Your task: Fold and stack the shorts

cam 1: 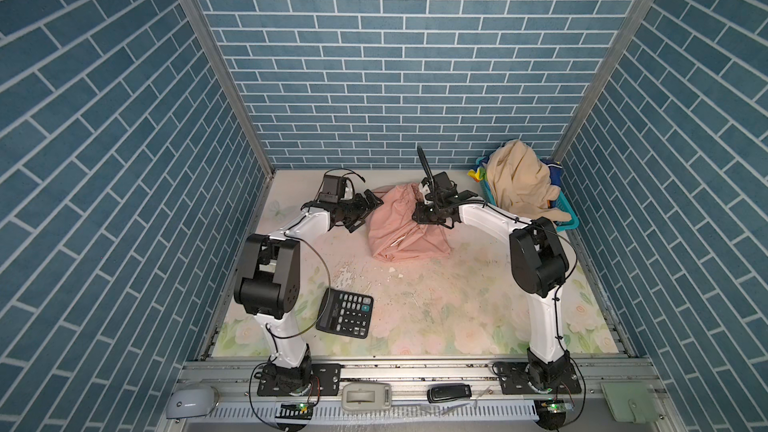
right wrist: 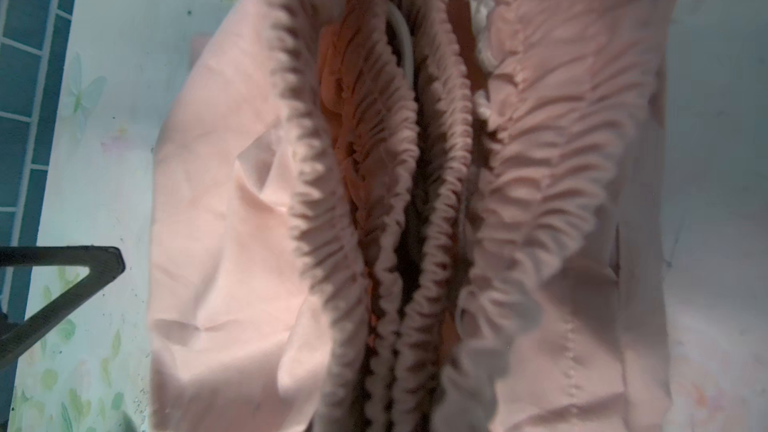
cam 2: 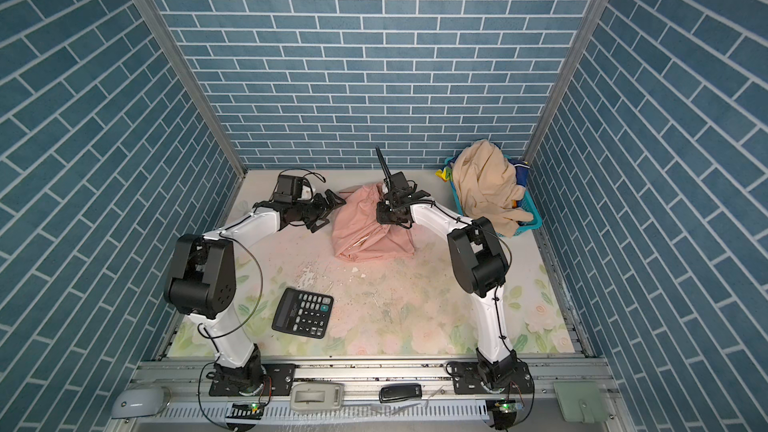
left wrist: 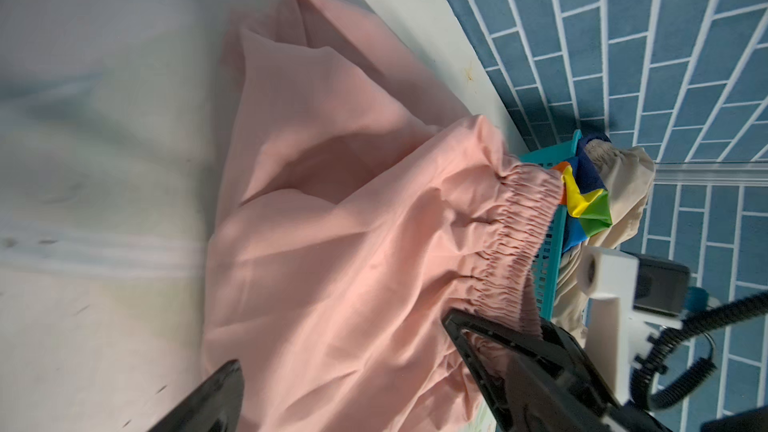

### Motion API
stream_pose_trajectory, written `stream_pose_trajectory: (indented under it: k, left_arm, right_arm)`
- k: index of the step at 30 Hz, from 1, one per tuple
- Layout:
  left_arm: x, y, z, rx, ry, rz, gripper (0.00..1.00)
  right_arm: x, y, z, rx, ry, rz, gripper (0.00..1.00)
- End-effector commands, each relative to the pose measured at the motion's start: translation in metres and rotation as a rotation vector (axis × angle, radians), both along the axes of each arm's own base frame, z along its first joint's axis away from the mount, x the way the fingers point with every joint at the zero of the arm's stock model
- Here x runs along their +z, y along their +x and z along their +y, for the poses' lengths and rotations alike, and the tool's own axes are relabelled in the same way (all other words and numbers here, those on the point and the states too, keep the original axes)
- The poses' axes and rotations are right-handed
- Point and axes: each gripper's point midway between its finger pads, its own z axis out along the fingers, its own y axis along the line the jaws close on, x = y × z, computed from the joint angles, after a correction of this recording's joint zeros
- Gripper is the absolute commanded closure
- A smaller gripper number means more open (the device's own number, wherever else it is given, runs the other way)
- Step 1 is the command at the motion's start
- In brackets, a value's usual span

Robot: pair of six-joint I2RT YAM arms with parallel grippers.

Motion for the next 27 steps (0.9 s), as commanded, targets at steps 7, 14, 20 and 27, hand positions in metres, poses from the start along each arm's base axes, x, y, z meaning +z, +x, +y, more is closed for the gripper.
stream_pose_trajectory:
  k: [7,14,20,27]
  left_arm:
    - [-0.033,0.008,-0.036,-0.046,0.012,0.036,0.0]
    - [-0.067,0.002,-0.036,-0.049,0.047,0.09,0.0]
    - [-0.074,-0.001,-0.03,-0.068,0.097,0.101,0.0]
    - [0.005,0.023,-0.035,-0.111,0.088,-0.056,0.0]
  right_arm:
    - [-0.035,0.008,-0.007,-0.021,0.045,0.05,0.71]
    - [-0.069,0.015,-0.026,-0.021,-0.051,0.084,0.63]
    - [-0.064,0.015,-0.041,-0.025,-0.083,0.065,0.54]
    - [0.013,0.009,-0.037,-0.002,-0.03,-0.072,0.21]
